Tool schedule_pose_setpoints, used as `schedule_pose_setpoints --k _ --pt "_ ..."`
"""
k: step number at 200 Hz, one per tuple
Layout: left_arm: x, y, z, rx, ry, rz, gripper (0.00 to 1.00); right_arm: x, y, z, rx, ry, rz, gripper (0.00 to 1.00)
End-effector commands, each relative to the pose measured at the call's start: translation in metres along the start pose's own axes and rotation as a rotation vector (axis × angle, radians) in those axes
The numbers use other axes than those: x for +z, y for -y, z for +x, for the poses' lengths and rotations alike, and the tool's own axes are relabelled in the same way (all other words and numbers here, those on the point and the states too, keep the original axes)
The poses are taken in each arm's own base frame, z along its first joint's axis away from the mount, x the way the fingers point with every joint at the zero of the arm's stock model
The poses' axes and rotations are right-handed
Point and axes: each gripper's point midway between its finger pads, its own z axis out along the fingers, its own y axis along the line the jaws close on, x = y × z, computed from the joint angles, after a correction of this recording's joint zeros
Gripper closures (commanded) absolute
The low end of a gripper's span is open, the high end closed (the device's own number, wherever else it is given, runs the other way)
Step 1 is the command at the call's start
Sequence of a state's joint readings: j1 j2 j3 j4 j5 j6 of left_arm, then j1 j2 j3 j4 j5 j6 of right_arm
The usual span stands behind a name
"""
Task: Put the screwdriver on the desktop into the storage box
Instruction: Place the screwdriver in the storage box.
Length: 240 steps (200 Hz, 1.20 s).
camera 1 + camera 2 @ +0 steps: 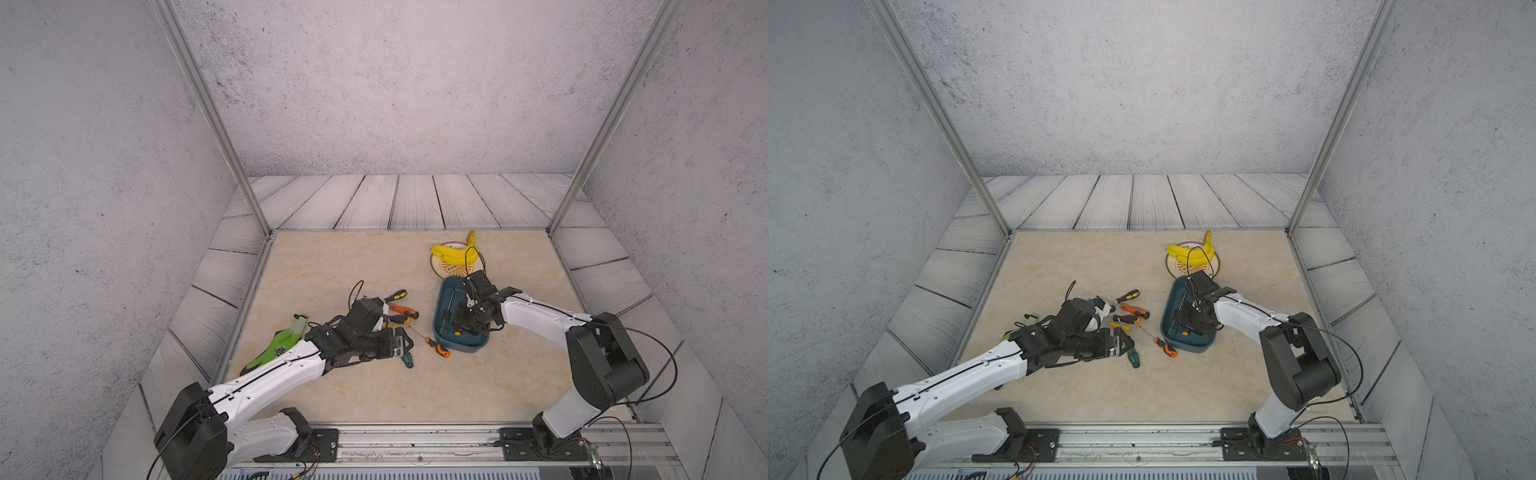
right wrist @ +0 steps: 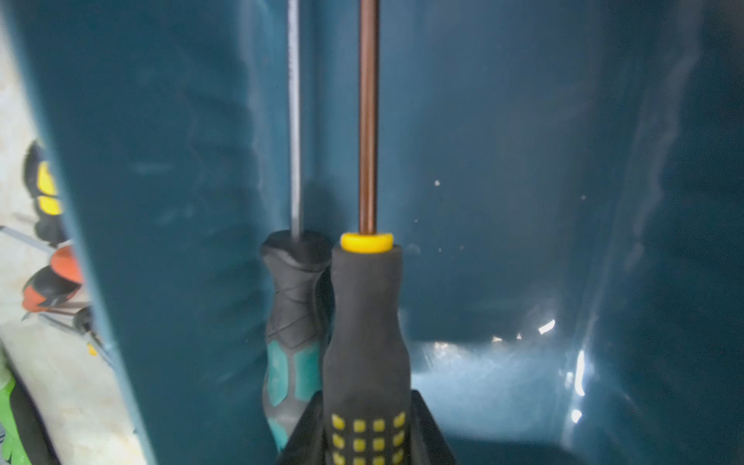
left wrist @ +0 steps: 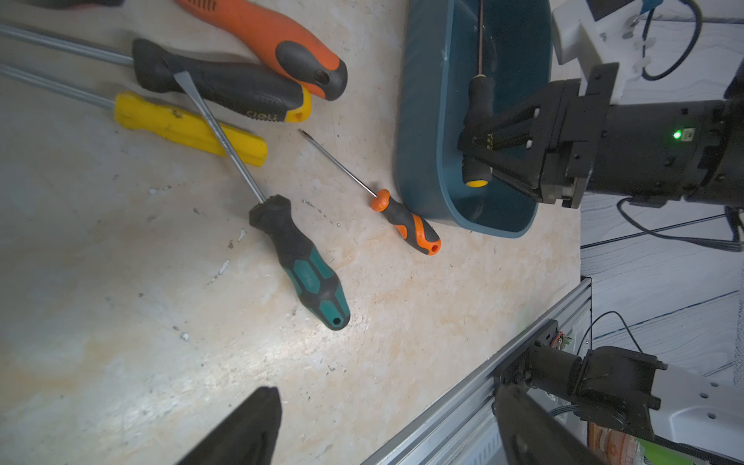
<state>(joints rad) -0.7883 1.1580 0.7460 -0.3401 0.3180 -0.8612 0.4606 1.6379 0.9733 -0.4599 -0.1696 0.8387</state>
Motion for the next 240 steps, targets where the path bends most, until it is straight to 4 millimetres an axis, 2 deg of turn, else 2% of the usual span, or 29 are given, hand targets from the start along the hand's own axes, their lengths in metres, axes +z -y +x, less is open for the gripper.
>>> schedule_pose_setpoints --k 1,34,52,117,167,240 --pt "-0.001 -0.006 0.004 0.000 0.002 -0.017 0.10 -0.001 -0.010 -0.013 0.019 0.027 -0.023 0.70" --pt "0.000 -0.009 0.005 -0.007 0.001 -0.026 0.10 0.001 -0.013 -0.014 0.020 0.017 -0.032 0.56" --pt "0.000 -0.008 0.005 -0.007 -0.001 -0.026 0.10 -0.001 -0.016 -0.013 0.011 0.017 -0.044 0.52" --pt "0.003 -0.010 0.005 -0.007 -0.006 -0.035 0.10 -0.013 -0.019 -0.012 -0.021 0.026 -0.055 0.52" --pt "-0.001 -0.013 0.003 -0.014 0.012 -0.054 0.10 -0.033 -0.019 -0.010 -0.057 0.052 -0.064 0.52" --pt "-0.030 -0.031 -0.011 -0.041 0.113 -0.127 0.10 -0.066 -0.023 0.009 -0.183 0.051 -0.105 0.52"
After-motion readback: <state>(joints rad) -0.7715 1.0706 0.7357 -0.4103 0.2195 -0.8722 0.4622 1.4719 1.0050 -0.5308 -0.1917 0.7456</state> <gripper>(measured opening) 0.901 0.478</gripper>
